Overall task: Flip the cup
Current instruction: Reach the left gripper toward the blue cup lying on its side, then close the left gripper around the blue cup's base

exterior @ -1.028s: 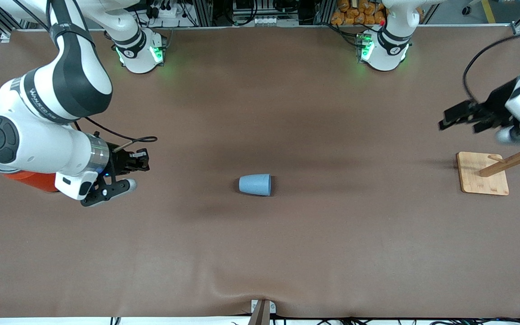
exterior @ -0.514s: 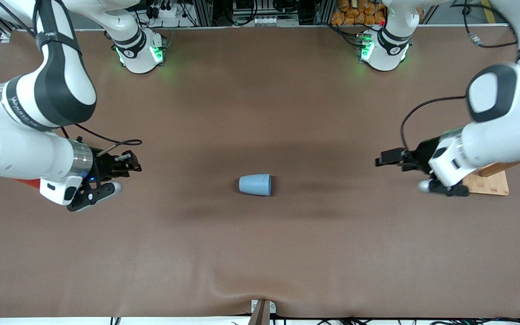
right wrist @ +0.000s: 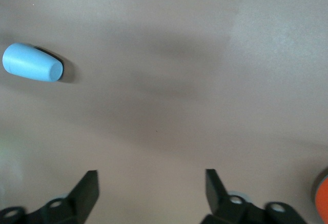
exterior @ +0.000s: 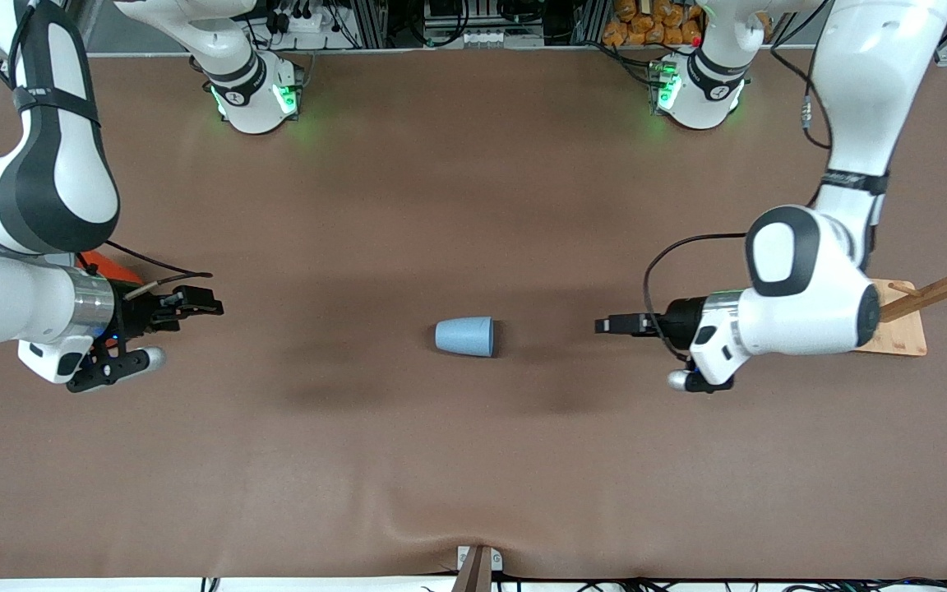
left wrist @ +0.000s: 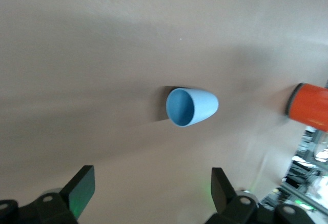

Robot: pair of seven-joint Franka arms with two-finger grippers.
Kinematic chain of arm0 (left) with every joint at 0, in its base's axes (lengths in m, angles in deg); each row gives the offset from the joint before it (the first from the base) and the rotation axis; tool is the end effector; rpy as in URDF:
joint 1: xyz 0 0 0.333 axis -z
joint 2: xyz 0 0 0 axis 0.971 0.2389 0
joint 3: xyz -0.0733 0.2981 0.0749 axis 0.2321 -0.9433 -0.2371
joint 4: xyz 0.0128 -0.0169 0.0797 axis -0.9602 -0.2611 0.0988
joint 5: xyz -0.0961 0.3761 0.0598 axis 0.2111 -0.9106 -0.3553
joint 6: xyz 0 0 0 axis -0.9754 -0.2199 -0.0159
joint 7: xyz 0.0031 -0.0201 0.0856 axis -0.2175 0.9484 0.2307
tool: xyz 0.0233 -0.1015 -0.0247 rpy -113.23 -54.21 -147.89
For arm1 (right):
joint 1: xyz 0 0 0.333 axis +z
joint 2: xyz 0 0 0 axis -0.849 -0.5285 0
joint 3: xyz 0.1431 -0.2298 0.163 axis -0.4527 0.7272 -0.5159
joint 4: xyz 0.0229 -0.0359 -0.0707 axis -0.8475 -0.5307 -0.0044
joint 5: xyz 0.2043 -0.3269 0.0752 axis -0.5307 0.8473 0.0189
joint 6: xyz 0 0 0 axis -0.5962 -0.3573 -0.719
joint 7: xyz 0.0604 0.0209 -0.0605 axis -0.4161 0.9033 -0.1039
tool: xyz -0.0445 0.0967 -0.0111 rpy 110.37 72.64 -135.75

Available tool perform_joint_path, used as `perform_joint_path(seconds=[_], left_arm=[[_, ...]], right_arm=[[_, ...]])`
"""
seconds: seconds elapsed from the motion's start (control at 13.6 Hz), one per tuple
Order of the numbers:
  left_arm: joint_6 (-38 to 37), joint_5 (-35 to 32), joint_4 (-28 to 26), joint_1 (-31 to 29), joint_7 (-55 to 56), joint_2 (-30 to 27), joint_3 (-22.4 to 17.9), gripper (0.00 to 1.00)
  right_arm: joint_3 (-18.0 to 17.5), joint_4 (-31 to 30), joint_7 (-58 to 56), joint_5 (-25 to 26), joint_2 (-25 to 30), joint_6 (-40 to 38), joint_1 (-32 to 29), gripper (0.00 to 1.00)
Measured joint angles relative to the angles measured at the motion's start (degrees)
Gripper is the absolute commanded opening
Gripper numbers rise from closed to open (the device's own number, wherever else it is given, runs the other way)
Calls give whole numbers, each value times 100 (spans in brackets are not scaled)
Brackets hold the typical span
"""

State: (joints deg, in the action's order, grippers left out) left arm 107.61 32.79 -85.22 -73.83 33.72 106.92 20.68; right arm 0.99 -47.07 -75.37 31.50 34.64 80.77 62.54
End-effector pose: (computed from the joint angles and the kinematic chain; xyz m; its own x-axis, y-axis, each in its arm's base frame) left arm 0.6452 -0.2153 0.3315 0.9676 0.0024 -0.2524 0.1670 -0.7558 0.6332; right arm 0.6580 0.0705 0.4569 0.9485 0.2727 -0.1614 0.2218 -0.9351 -0.2764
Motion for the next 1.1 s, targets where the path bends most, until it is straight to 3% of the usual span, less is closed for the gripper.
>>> perform_joint_path(seconds=[0.59,1.1], left_arm=[[741,1839,1,297,-1120,878,-1,99],[1434,3276,2,888,-1953,1339,-2,82]], right_arm=[[14,-12,119,351,0,-83,-3,100],[45,-126,142,401,-1,-93,-57,100]])
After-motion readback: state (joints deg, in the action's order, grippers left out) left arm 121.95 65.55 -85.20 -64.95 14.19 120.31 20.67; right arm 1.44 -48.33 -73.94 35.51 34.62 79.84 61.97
